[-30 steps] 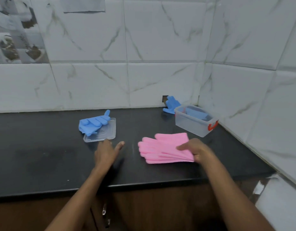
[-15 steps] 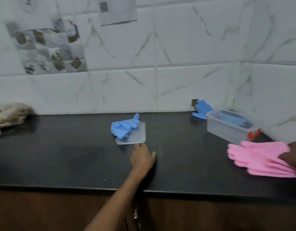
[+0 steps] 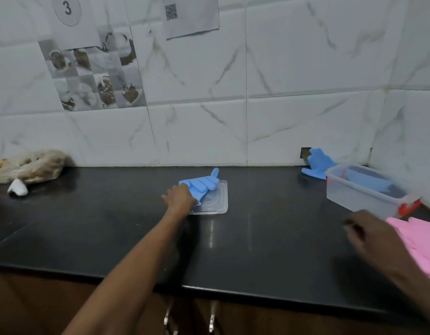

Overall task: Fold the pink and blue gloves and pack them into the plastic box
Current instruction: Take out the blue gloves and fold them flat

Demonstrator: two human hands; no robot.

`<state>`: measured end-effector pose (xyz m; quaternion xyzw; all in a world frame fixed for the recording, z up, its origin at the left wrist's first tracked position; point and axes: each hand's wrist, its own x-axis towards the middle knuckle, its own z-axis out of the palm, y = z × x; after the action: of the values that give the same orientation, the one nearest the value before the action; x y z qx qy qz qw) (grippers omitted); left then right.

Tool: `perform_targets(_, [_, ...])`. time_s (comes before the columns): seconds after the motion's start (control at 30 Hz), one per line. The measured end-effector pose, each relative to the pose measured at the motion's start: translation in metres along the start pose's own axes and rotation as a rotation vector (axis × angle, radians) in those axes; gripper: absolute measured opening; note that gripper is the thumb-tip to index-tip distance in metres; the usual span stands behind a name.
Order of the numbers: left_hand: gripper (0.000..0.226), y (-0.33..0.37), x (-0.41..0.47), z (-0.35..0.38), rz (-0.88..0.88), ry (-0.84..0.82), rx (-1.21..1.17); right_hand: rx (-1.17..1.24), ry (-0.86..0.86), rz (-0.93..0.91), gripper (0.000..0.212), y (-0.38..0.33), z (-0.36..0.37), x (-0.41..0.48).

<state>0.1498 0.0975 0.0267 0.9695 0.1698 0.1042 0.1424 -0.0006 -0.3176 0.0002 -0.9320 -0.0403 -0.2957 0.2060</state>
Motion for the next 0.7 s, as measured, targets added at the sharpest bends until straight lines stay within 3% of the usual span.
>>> perform_targets(0.03, [0.043, 0.002, 0.002, -0.002, 0.012, -0.037, 0.010, -0.049, -0.064, -0.135, 0.022, -0.011, 0.008, 0.005])
perform_targets(0.13, [0.034, 0.012, 0.002, -0.005, 0.016, -0.123, 0.033, -0.163, -0.401, -0.225, 0.011, -0.042, 0.038, 0.020])
perform_targets(0.27, [0.018, 0.017, 0.027, -0.016, 0.116, 0.084, -0.093, -0.168, -0.535, -0.182, 0.012, -0.066, 0.051, 0.038])
perform_targets(0.43, [0.024, 0.045, 0.068, -0.077, 0.313, 0.311, -0.460, -0.061, -0.463, -0.078, 0.017, -0.081, 0.054, 0.066])
perform_targets(0.7, [0.022, 0.120, 0.078, -0.182, 0.535, 0.377, -0.585, 0.118, -0.242, -0.108, 0.037, -0.137, 0.019, 0.142])
